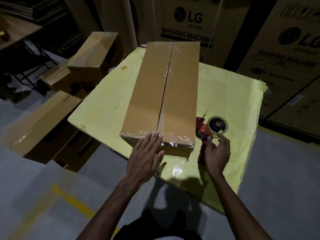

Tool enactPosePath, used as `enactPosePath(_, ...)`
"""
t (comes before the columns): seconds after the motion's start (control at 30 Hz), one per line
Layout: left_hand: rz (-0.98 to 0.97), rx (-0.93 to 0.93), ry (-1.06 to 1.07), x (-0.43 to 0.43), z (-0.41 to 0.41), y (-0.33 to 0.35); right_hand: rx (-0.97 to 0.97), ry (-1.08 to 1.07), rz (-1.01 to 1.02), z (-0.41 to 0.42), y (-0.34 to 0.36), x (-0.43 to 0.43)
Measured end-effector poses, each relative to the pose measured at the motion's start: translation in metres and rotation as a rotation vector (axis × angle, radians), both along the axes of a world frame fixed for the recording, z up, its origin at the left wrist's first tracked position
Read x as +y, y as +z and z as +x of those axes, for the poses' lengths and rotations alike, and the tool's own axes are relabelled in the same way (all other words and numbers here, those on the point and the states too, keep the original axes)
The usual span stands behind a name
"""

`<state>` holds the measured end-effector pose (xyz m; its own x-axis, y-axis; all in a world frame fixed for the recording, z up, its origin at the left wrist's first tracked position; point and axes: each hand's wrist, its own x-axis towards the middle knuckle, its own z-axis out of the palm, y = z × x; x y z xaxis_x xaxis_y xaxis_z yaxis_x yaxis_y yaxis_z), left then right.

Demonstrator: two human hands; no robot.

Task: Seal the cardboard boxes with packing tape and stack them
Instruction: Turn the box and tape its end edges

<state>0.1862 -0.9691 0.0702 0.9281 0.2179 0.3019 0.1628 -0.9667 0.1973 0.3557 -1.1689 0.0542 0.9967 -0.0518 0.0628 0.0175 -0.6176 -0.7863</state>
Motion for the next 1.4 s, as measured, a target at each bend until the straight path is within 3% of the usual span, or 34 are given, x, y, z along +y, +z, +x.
enactPosePath(0.07,-0.031,-0.005,-0.041,0.006,0.002,0.001,-0.293,0.16,0.072,-0.037,0.042,0.022)
enactPosePath(0.13,-0.018,0.0,-0.12,0.015,0.005,0.0,-0.45,0.436,0.009,-0.071,0.065,0.053)
enactPosePath(0.2,-0.011,0.0,-0.196,0.024,0.008,-0.001,-0.354,0.7,-0.195,-0.091,0.066,0.08)
enactPosePath(0.27,0.015,-0.007,-0.254,0.034,0.008,-0.004,-0.218,0.804,-0.346,-0.1,0.054,0.092)
enactPosePath(0.37,0.113,-0.024,-0.324,0.048,0.005,-0.011,-0.211,0.822,-0.454,-0.103,0.033,0.083)
enactPosePath(0.53,0.054,-0.069,-0.329,0.062,0.002,-0.012,-0.291,0.821,-0.586,-0.094,0.021,0.059)
enactPosePath(0.7,0.009,-0.157,-0.271,0.104,-0.017,-0.017,-0.337,0.621,-0.616,-0.094,0.027,0.044)
enactPosePath(0.87,0.053,-0.121,-0.314,0.132,-0.028,-0.023,-0.346,0.49,-0.703,-0.093,0.028,0.03)
enactPosePath(1.17,-0.251,-0.181,-0.292,0.137,-0.03,-0.017,-0.445,0.627,-0.41,-0.065,0.02,-0.002)
enactPosePath(1.3,-0.175,-0.238,-0.286,0.136,-0.021,-0.008,-0.548,0.627,-0.38,-0.042,0.032,-0.008)
enactPosePath(1.4,-0.135,-0.212,-0.402,0.111,0.0,0.002,-0.621,0.666,-0.41,-0.031,0.043,0.006)
